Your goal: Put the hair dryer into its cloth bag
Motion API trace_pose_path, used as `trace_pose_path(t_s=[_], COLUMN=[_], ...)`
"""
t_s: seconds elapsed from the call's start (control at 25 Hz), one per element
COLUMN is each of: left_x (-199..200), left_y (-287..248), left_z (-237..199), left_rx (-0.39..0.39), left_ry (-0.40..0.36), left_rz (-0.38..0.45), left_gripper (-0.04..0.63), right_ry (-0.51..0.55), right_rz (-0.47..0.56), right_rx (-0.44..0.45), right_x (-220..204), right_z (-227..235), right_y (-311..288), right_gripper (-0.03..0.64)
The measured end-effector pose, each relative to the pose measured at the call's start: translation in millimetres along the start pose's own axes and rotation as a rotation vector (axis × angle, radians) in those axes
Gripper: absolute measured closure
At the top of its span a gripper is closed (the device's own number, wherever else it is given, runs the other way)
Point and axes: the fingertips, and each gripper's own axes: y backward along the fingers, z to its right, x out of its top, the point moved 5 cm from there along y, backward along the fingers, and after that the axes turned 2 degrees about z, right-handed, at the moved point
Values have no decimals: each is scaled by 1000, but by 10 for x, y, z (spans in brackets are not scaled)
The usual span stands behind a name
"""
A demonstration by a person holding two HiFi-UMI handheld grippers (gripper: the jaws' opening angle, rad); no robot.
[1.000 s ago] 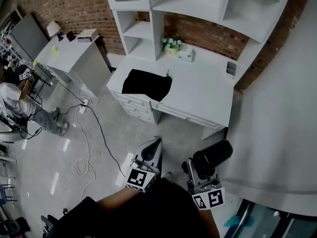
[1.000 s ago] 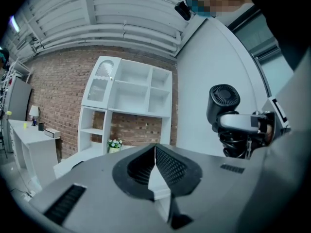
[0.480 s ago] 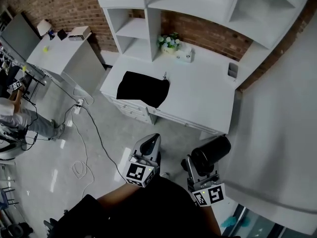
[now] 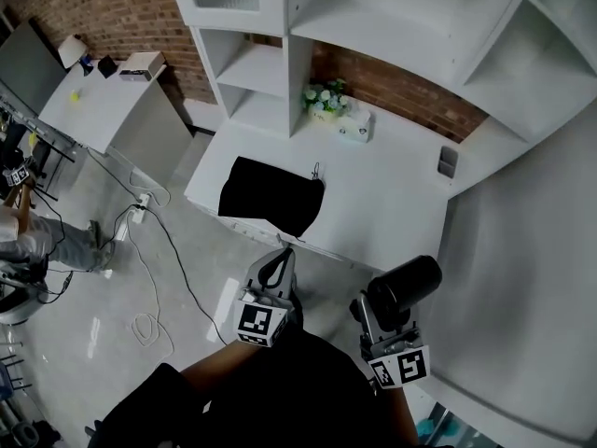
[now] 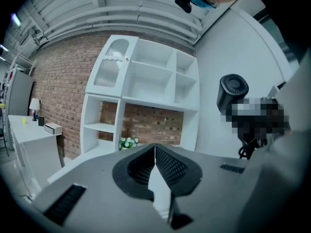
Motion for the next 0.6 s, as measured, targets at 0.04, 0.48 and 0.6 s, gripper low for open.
trace_pose_path(t_s=[0.04, 0.48, 0.6], left_x=[-29, -1283, -1637], left_y=[-77, -1066, -1292], left_z=[-90, -908, -986], left_rx=[-3, -152, -212], left_ry=[-11, -146, -89], left_rz=[-11, -401, -495], left_gripper=[577, 577, 575], right_ry=[3, 54, 30], right_rz=[-3, -52, -57], right_rx=[-2, -61, -81], right_x=[5, -130, -189], right_z=[17, 152, 149], right_y=[-97, -1176, -1362], right_gripper=[376, 376, 376])
